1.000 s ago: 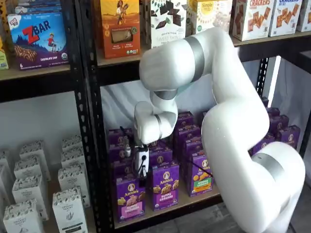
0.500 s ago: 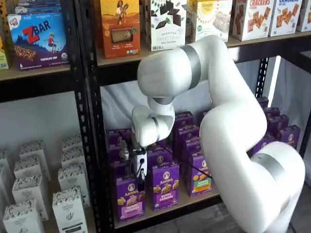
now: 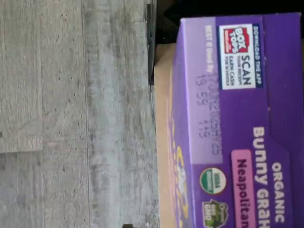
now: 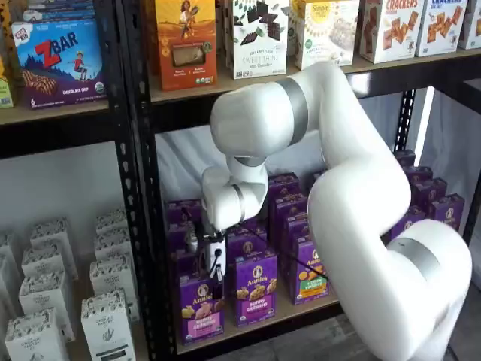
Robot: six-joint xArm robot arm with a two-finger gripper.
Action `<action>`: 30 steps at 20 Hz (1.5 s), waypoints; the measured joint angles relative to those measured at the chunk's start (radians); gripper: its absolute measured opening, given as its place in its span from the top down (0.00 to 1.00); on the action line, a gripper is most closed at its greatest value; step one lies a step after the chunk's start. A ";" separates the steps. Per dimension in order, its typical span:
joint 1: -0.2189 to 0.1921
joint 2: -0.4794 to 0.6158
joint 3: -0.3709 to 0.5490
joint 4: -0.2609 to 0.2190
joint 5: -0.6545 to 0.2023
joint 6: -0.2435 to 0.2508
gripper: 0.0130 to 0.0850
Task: Pick up the purple box with a pink patch in the middle, on the bottom shelf, the first box from the left
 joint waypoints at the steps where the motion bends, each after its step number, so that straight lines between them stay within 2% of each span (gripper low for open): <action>1: 0.000 0.002 -0.003 -0.003 0.001 0.003 0.00; 5: 0.001 0.011 -0.008 -0.014 -0.003 0.013 0.00; 11: 0.004 0.022 -0.020 -0.003 -0.005 0.006 0.00; 12: 0.004 0.024 -0.022 -0.004 -0.003 0.008 0.06; 13: 0.004 0.025 -0.024 -0.005 0.001 0.009 0.06; 15: 0.005 0.026 -0.025 -0.006 0.003 0.010 0.17; 18: 0.006 0.026 -0.024 -0.007 0.003 0.012 0.22; 21: 0.007 0.026 -0.025 -0.007 0.011 0.013 0.33; 30: 0.010 0.026 -0.021 -0.017 -0.001 0.025 0.33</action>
